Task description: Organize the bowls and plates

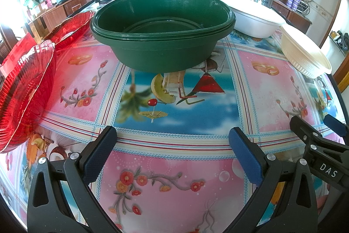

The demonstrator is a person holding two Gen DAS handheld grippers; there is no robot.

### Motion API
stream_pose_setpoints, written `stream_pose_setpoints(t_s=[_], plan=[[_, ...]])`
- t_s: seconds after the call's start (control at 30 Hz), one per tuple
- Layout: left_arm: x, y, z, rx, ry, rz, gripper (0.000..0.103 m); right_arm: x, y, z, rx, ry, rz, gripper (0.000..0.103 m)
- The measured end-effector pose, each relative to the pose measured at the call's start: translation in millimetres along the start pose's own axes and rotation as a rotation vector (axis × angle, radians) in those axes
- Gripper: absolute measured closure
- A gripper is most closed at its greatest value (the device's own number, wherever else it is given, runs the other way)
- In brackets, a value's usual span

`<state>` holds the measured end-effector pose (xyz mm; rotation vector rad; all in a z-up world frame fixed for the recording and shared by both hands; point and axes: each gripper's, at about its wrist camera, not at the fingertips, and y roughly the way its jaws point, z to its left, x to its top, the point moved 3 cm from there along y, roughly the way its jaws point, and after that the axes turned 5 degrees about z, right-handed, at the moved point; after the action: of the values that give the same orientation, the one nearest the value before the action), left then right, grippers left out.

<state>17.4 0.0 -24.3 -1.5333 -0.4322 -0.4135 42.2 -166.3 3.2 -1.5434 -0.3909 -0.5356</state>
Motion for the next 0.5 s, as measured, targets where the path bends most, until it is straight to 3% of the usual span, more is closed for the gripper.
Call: stream_pose_setpoints(t_s=[0.5], plan=[[-3.5, -3.3, 1.8, -0.001, 0.007, 0.009, 0.000, -2.6, -1.8, 2.5, 0.012, -0.016, 0.005, 0.000]])
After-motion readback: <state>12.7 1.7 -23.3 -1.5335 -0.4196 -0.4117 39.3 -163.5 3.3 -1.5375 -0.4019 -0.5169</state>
